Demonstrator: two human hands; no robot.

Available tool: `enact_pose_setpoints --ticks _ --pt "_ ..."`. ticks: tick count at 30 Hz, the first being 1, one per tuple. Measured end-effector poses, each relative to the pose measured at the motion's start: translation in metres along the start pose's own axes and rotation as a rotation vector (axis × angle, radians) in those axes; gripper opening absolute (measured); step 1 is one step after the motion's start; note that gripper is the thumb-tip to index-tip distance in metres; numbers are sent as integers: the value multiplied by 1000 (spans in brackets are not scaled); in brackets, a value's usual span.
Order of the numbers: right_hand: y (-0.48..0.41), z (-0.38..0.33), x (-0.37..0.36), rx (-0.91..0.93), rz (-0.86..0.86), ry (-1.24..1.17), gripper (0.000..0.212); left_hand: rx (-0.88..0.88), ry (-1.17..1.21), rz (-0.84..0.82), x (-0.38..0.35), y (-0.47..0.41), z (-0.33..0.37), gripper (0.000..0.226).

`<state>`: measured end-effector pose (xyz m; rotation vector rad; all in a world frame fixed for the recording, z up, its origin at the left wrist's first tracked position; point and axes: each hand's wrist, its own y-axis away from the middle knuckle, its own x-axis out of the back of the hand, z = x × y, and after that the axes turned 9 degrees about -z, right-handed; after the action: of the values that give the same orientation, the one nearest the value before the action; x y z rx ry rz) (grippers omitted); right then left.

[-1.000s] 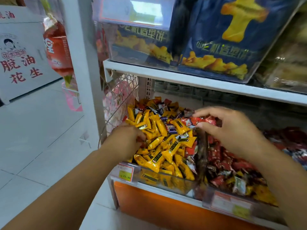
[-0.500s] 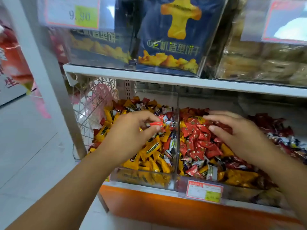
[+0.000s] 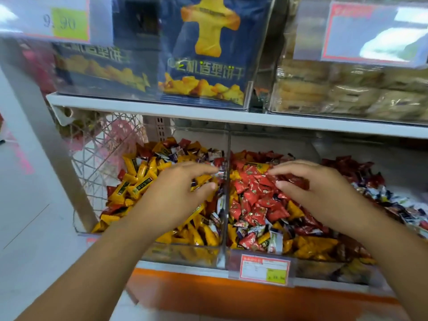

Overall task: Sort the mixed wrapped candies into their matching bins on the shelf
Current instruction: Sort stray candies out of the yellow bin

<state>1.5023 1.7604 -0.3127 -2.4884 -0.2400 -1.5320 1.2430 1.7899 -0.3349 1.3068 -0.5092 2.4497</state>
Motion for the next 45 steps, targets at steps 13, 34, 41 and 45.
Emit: enact_pose_setpoints --ticks 13,34,41,45 --pt "-65 -81 -47 95 -469 431 46 96 -96 -96 -3 66 -74 44" --pt "-35 -21 3 -201 96 29 11 63 -250 -148 -8 44 -71 46" --pt "-54 -64 -14 56 -130 23 25 100 -218 -136 -3 40 -72 66" --pt "-107 -74 -30 77 -354 219 31 110 -181 -50 -2 30 -73 54"
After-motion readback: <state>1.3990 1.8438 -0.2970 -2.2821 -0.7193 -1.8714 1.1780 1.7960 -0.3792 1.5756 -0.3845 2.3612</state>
